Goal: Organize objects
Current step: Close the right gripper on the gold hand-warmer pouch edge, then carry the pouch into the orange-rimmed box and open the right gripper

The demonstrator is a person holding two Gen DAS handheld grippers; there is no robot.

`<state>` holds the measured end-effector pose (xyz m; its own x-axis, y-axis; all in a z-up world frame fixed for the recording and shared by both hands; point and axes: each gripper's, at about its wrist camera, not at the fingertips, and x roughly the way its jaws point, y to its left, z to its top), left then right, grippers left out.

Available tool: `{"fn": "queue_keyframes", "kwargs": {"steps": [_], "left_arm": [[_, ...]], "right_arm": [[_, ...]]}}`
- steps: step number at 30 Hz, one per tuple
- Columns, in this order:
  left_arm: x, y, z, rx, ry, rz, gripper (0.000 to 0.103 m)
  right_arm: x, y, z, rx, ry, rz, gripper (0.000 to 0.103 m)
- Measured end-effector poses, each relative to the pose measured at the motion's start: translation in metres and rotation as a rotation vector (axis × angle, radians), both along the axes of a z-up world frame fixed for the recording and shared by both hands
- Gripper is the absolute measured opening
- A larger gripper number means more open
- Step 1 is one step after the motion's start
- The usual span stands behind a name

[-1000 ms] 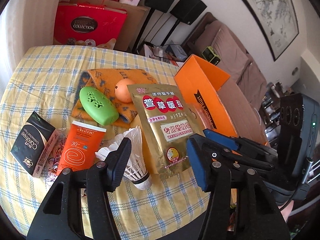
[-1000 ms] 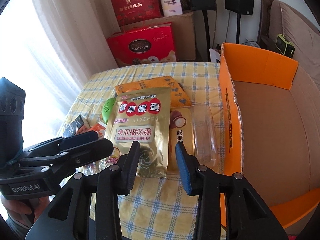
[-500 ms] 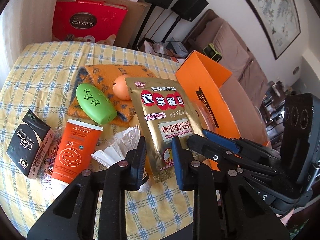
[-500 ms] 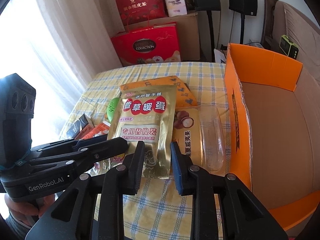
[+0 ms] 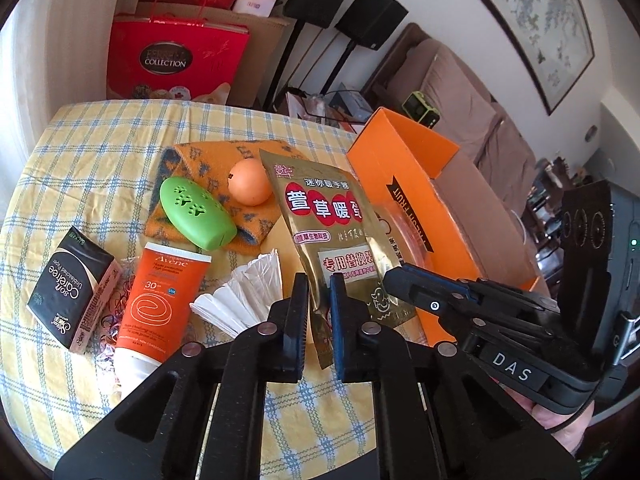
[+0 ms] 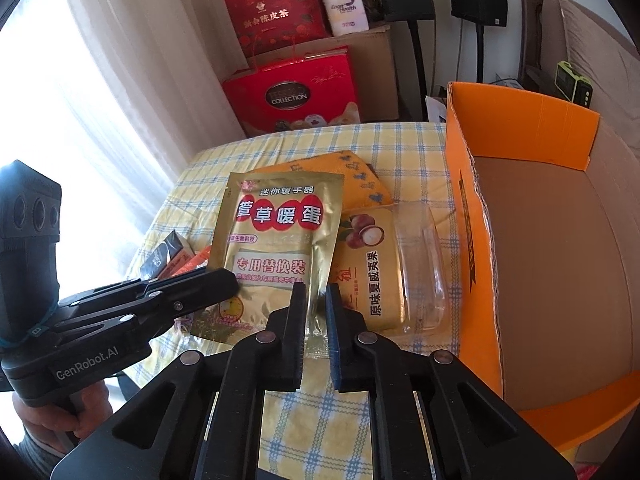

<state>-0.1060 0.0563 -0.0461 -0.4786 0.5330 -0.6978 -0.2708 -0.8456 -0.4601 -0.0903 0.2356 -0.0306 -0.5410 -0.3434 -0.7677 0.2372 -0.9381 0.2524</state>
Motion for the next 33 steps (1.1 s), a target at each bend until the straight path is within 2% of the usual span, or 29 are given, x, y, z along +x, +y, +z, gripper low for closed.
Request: {"fn": "queue_keyframes", "kwargs": {"steps": [7,12,13,14,15,21,25,27,33], "left_arm": [[0.012,-0.005,-0.002,-0.015,-0.015,-0.018,0.009],[0.013,-0.014,-0.009,0.026,-0.054,-0.001,0.009],[0.013,-0.015,-0.010,0.029,-0.057,0.002,0.009],[0.013,-0.016,-0.010,0.029,-0.057,0.001,0.009],[0.013,-0.016,-0.011,0.026,-0.056,-0.001,0.009],[0.013,-0.017,-0.012,0.028,-0.075,-0.027,0.009],[0.017,-0.012,-0.012,-0.004,-0.074,-0.062,0.009],[0.018,-0.012,-0.011,-0.013,-0.066,-0.063,0.009],[0.021,-0.011,-0.009,-0.008,-0.056,-0.068,0.009]], "right_arm": [[0.012,-0.001,-0.006,-0.012,-0.022,0.015,0.008],[0.022,0.001,-0.013,-0.025,-0.045,0.002,0.019],[0.022,0.003,-0.014,-0.030,-0.052,-0.006,0.024],[0.023,0.004,-0.016,-0.035,-0.060,-0.015,0.032],[0.023,0.006,-0.018,-0.042,-0.069,-0.021,0.033],[0.022,0.005,-0.022,-0.134,-0.111,0.007,0.033],[0.020,0.004,-0.029,-0.236,-0.149,0.048,0.034],[0.019,0.004,-0.030,-0.258,-0.142,0.052,0.027],[0.026,0.003,-0.020,-0.234,-0.113,0.057,0.015]]}}
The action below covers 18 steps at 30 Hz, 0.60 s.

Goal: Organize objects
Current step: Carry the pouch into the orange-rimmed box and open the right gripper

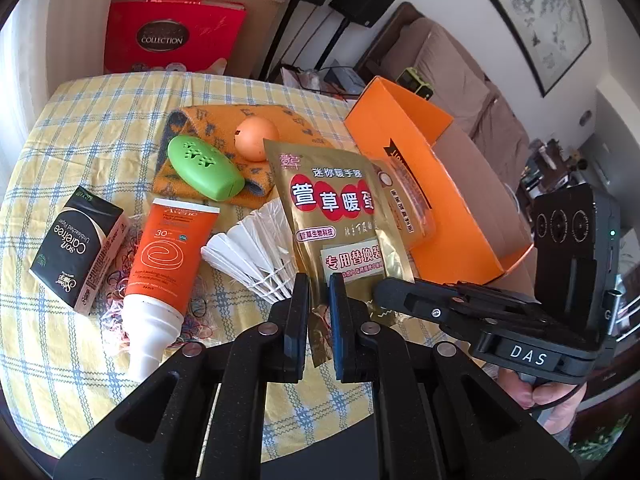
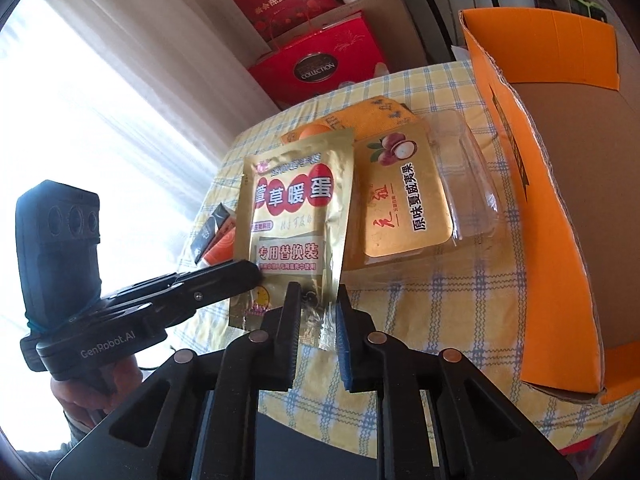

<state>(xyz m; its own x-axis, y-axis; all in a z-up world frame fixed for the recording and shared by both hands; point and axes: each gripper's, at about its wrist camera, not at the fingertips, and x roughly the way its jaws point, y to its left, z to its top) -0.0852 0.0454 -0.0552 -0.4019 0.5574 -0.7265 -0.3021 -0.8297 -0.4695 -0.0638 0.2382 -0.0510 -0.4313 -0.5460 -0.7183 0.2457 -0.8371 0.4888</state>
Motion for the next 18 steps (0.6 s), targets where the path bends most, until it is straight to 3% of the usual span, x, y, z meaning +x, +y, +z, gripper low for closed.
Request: {"fn": "queue_keyframes", "kwargs": {"steps": [10,18], "left_arm": [[0.010,0.015,0.024,0.002,0.067,-0.023,0.009],[0.008,0.055,0.045,0.010,0.102,-0.078,0.010]], "right_arm": [[0.014,0.009,0.023,0.037,0.070,-0.021,0.015],[0.022,0.039,0.047,0.091,0.122,-0.070,0.015]]}}
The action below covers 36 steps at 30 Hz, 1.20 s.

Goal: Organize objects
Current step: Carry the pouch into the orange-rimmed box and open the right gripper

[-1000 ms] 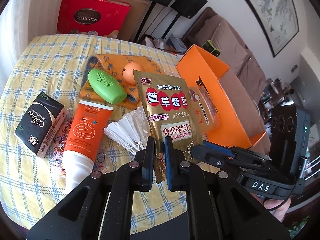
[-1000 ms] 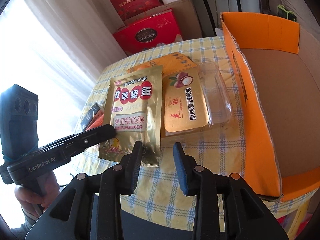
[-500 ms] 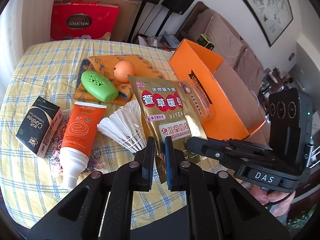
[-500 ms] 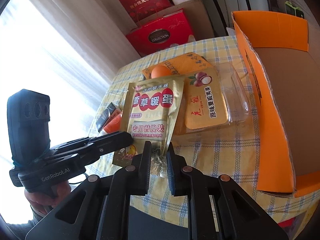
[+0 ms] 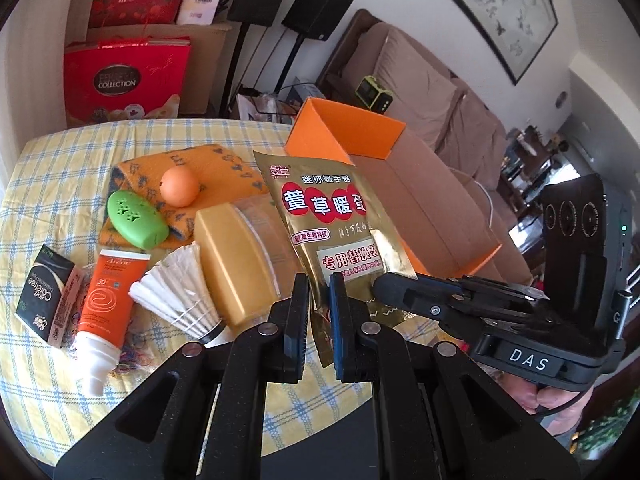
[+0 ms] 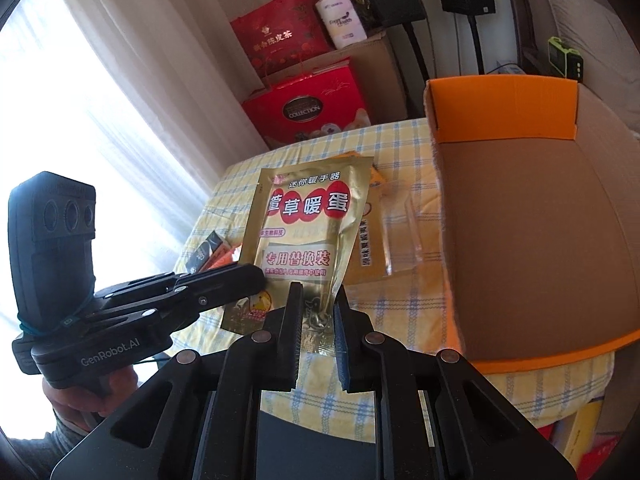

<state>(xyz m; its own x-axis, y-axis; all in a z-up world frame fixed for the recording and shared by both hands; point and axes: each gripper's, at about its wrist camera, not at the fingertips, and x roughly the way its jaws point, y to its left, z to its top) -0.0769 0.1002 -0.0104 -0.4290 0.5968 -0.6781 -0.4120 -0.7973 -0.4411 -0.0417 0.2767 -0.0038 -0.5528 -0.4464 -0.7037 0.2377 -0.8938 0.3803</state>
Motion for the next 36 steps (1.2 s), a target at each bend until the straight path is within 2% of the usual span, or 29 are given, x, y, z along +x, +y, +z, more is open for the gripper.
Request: {"fn": "queue_keyframes", "kwargs": {"steps": [7,17,29,31,36], "left_arm": [[-0.004,0.049,0.010,0.012,0.019,-0.061,0.010],[-0.008,0.115,0.015,-0.039,0.047,-0.134,0.009],[-0.008,0.147,0.002,-0.115,0.033,-0.152,0.011],[-0.007,0.148,-0.001,-0.132,0.026,-0.152,0.016],[-0.008,0.142,0.002,-0.109,0.021,-0.152,0.032]], "right_arm": [[0.004,0.038,0.014,0.046,0.015,-0.073,0.015],[0.007,0.095,0.017,0.059,0.003,-0.171,0.015],[-0.003,0.118,0.000,0.042,-0.031,-0.219,0.015],[-0.004,0.119,-0.004,0.059,-0.037,-0.231,0.015],[-0.004,0.121,-0.007,0.087,-0.037,-0.253,0.016]]}}
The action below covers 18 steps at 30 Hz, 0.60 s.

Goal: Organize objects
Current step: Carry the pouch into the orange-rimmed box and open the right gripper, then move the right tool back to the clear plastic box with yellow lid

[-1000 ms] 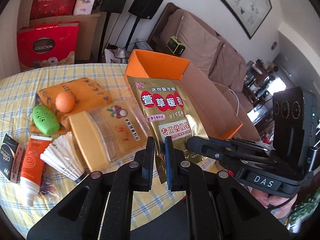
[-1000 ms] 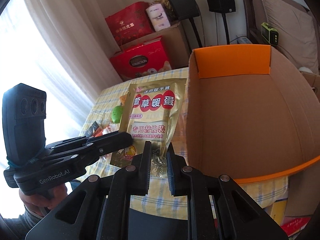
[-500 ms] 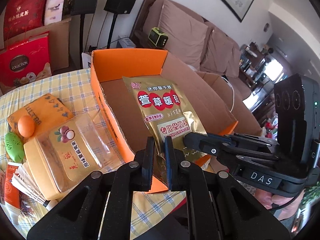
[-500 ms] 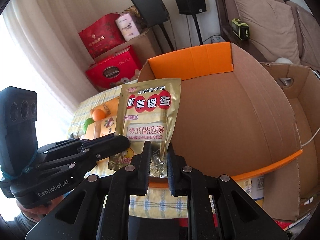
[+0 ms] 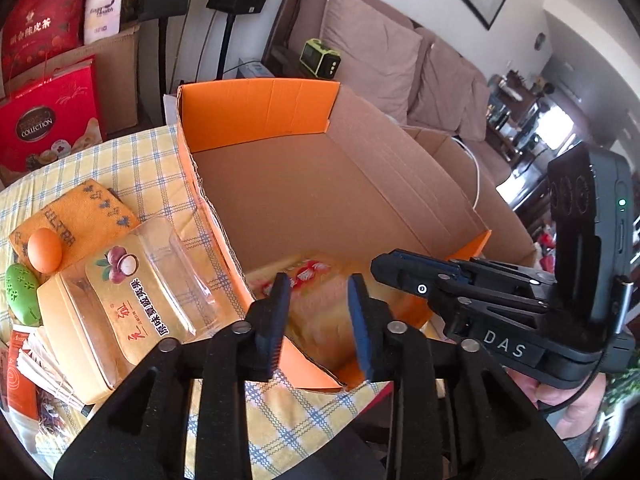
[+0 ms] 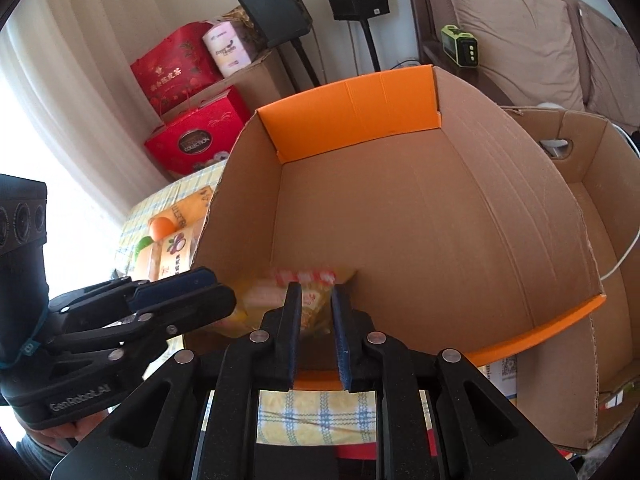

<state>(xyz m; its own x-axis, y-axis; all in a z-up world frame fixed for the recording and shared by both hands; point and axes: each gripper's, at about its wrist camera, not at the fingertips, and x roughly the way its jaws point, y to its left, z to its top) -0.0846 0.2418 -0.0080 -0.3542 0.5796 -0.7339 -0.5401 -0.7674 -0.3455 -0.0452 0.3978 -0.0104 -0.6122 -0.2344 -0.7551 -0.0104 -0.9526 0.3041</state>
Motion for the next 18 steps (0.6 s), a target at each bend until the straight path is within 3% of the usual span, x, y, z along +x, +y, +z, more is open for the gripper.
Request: {"fn": "queue_keyframes", "kwargs": {"steps": [8,15,18], "left_arm": [[0.002,-0.024,0.018,0.024,0.040,0.056,0.069],[-0.003,-0.068,0.030,0.025,0.082,0.154,0.088],[-0.010,-0.093,0.031,0.021,0.083,0.210,0.090]], "right_arm": [[0.004,0.003,0.007,0.001,0.016,-0.016,0.018],[0.006,-0.007,0.016,0.015,0.041,0.003,0.046],[0.004,-0.015,0.021,0.012,0.052,0.029,0.052]]}}
